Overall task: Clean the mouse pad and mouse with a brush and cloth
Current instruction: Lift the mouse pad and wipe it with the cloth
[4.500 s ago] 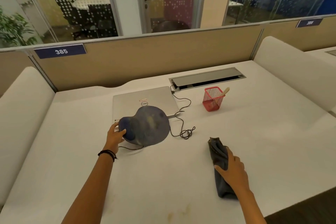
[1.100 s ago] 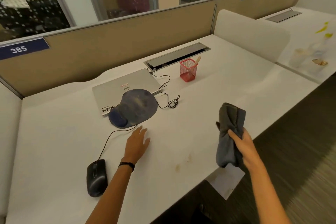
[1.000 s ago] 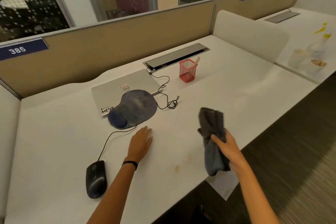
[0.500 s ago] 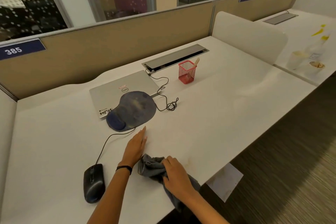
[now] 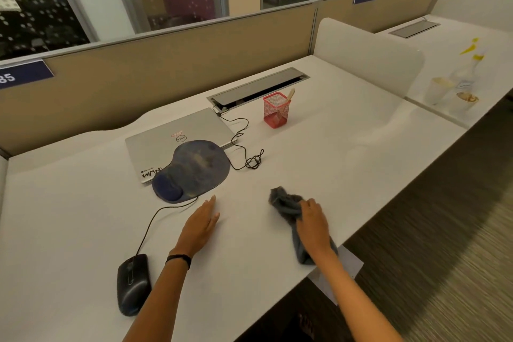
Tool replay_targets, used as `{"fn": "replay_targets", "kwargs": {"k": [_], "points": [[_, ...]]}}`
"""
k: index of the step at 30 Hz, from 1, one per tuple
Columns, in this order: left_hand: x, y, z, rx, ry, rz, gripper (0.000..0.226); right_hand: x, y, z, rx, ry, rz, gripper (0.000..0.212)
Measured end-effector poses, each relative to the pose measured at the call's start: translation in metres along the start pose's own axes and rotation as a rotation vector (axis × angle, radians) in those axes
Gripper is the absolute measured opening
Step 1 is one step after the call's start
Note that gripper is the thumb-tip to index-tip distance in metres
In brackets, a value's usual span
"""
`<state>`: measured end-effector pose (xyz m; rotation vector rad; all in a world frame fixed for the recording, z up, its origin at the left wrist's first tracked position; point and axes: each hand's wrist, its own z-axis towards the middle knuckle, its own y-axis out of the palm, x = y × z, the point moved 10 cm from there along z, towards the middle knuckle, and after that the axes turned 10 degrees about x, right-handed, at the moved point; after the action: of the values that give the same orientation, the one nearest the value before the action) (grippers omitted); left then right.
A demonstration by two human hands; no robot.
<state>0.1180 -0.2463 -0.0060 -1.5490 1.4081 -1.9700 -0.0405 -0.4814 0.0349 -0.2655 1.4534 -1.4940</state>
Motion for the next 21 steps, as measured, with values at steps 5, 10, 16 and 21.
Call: {"fn": "replay_targets", "kwargs": {"k": [5, 10, 16, 21], "points": [[-0.002, 0.002, 0.001, -0.049, -0.016, 0.003, 0.059, 0.087, -0.042, 0.037, 0.132, 0.24, -0.039, 0.026], [-0.001, 0.0, 0.001, -0.039, -0.011, 0.009, 0.059, 0.158, -0.081, 0.037, 0.279, 0.514, 0.003, 0.026], [0.002, -0.002, 0.0, -0.003, 0.008, 0.02, 0.057, 0.2, -0.117, 0.011, 0.392, 0.714, -0.077, 0.033], [0.008, -0.005, 0.0, 0.068, -0.005, 0.014, 0.055, 0.19, -0.115, -0.004, 0.445, 0.685, 0.351, 0.033]]}}
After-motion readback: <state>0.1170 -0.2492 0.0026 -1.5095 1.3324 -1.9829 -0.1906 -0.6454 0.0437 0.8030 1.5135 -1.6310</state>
